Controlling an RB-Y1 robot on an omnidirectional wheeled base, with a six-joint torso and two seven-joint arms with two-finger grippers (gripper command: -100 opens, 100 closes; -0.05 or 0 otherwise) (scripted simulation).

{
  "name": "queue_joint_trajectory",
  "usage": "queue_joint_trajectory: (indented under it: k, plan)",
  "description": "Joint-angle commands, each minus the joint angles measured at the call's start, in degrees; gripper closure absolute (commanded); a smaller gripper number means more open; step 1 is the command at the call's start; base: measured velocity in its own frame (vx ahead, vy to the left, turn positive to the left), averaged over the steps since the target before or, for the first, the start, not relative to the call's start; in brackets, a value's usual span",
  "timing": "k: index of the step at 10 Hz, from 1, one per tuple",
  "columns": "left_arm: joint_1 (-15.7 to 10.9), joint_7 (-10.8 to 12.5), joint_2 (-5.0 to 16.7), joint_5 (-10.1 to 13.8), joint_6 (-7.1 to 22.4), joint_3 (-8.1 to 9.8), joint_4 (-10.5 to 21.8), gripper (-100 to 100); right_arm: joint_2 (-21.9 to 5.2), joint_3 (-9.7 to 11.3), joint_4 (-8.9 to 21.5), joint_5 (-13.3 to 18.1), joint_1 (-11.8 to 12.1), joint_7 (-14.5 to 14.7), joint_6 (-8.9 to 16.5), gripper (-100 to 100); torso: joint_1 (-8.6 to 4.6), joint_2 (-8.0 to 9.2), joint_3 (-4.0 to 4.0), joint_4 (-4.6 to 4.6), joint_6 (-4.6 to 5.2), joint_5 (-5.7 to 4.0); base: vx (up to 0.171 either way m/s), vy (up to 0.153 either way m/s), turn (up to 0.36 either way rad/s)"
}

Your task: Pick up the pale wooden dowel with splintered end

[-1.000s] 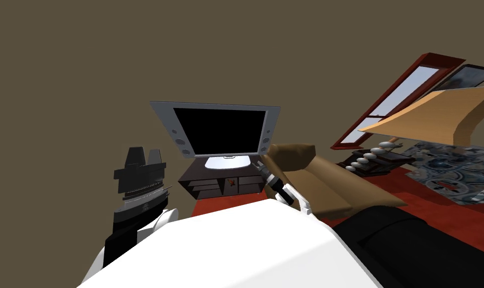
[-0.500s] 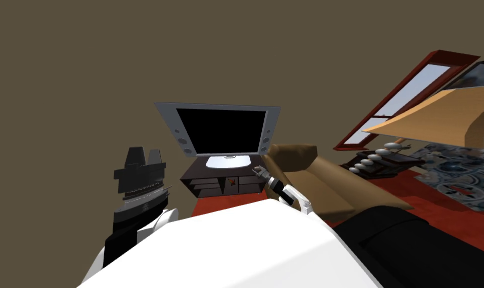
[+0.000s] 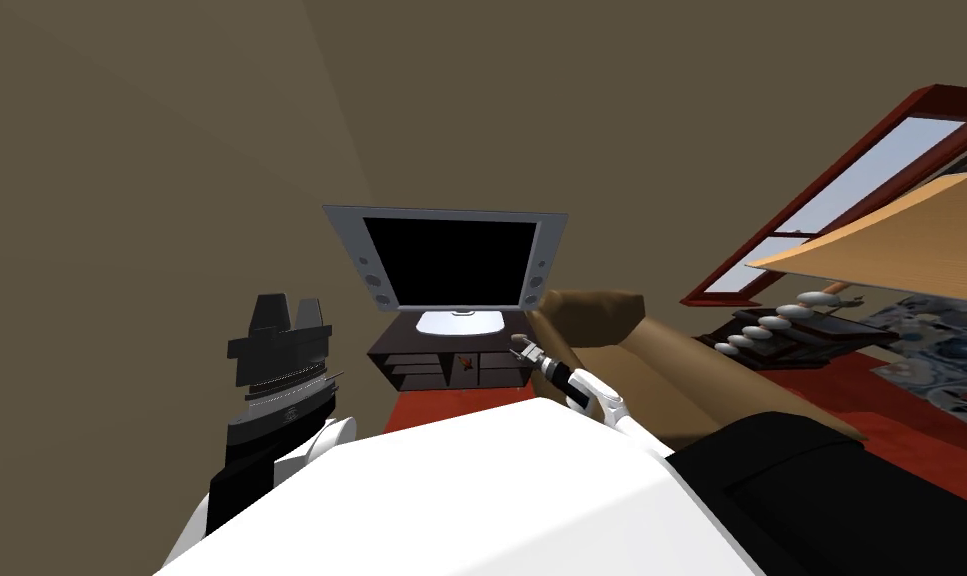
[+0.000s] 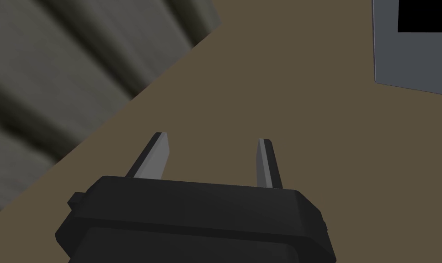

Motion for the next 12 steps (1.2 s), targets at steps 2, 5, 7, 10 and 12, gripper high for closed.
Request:
queue_joint_trajectory:
  k: [2,5,7,10,12]
  plan:
    - [0.0,0.0,0.0,0.0,0.0,0.0,0.0,0,-2.57,1.25,3.94,2.64,-0.75,2.6,0.93,-100,0.01,0.0,0.0,0.0,0.03,0.0,0.002,0.002,0.11]
    - [0.0,0.0,0.0,0.0,0.0,0.0,0.0,0,-5.69,3.09,10.02,5.59,-2.47,5.58,2.29,-100,0.03,-0.04,-0.02,-0.01,0.0,0.01,0.01,0.008,0.132]
    - [0.01,0.0,0.0,0.0,0.0,0.0,0.0,0,-7.13,3.98,14.51,6.84,-3.33,6.97,3.02,-100,0.05,-0.08,-0.04,-0.02,0.02,0.01,0.02,0.015,0.138]
    - [0.0,0.0,0.0,0.0,0.0,0.0,0.0,0,-8.47,4.85,17.77,7.93,-4.17,8.29,3.76,-100,0.08,-0.1,-0.06,-0.02,0.01,0.02,0.025,0.013,0.121]
    - [0.01,0.0,0.0,0.0,0.0,0.01,0.0,0,-9.72,5.7,20.53,8.88,-4.99,9.53,4.51,-100,0.05,-0.05,-0.03,-0.01,0.05,0.01,0.01,0.008,0.081]
